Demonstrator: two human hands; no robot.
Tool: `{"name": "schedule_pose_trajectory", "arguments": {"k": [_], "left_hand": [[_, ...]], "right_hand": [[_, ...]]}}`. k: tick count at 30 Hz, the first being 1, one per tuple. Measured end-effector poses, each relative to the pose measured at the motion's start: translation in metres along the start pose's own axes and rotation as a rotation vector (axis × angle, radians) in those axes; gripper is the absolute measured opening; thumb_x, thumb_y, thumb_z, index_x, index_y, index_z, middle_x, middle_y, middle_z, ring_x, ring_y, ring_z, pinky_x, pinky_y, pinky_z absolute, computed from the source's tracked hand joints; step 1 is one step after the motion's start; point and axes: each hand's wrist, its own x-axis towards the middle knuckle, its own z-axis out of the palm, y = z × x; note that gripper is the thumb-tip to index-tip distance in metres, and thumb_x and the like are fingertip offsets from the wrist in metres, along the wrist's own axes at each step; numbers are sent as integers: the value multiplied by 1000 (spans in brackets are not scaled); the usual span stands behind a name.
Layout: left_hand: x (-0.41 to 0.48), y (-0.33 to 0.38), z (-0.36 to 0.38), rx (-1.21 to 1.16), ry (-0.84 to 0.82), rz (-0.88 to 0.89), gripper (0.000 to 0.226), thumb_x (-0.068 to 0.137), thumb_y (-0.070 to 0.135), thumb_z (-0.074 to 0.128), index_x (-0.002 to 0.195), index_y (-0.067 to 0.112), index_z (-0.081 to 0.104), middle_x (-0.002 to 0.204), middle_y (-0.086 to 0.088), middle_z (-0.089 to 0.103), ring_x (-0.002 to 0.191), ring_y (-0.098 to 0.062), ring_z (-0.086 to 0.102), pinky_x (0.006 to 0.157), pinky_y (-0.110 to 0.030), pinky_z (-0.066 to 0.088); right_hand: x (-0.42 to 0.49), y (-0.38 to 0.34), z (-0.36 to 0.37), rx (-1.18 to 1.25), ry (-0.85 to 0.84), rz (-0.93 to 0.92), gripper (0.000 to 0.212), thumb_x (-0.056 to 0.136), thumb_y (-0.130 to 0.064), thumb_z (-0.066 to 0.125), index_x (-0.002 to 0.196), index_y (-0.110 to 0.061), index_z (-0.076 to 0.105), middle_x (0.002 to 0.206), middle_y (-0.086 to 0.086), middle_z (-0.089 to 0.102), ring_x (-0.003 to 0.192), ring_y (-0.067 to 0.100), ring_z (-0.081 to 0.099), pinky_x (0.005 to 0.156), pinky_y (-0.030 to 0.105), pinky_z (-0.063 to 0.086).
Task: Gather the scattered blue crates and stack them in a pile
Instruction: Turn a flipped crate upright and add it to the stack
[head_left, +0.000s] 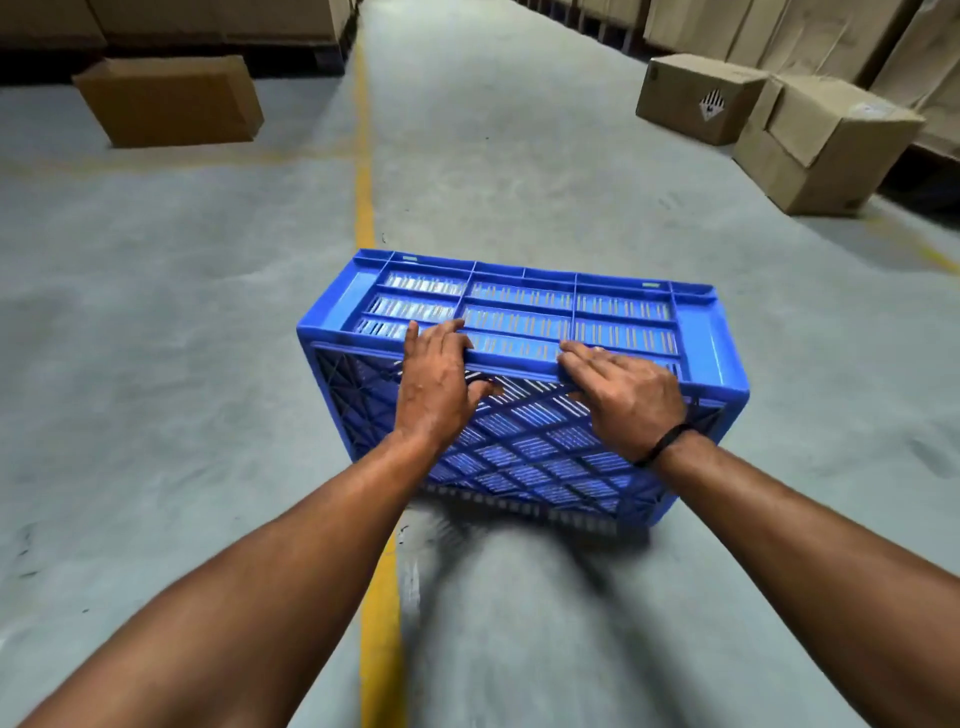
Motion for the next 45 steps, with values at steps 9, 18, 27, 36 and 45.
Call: {"name": "schedule_pose_trajectory", "arguments": {"k": [9, 18, 27, 36, 45], "left_hand": [[27, -7, -20, 18, 26, 120, 63, 82, 72, 35, 95, 15, 60, 128, -6, 55, 120, -23, 47, 106, -43, 35], [80, -4, -7, 35, -548, -28, 96, 84, 71, 33, 150, 9, 0, 160, -7, -1, 147, -18, -1, 121, -36, 4], [20, -2, -40, 148, -489, 105, 98, 86, 70, 30, 148, 9, -13, 158, -6, -14, 146, -15, -12, 119, -31, -4], [-18, 6, -51, 164, -486, 46, 100, 84, 74, 25, 146, 9, -19, 155, -6, -24, 144, -17, -20, 120, -36, -5], [44, 3, -75, 249, -381, 102, 94, 82, 66, 48, 150, 12, 11, 159, -4, 14, 147, -16, 5, 119, -43, -5]], "right_hand": [[22, 13, -29, 283, -186, 192, 60, 83, -73, 33, 120, -36, 61, 129, -10, 59, 107, 19, 63, 82, 34, 52], [61, 35, 11, 141, -754, 424, 85, 67, -90, 9, 143, -53, -3, 159, -9, -9, 147, 23, -9, 116, 54, 0], [17, -15, -35, 40, -630, 387, 87, 66, -88, 0, 143, -50, -10, 158, -8, -17, 145, 25, -18, 115, 55, -8], [83, 15, -36, 45, -570, 554, 87, 66, -83, 47, 138, -36, 36, 134, -1, 55, 128, 25, 44, 111, 60, 12], [51, -12, -43, 74, -253, 546, 64, 71, -76, 52, 111, -27, 64, 103, -2, 71, 102, 20, 61, 103, 42, 26]]}}
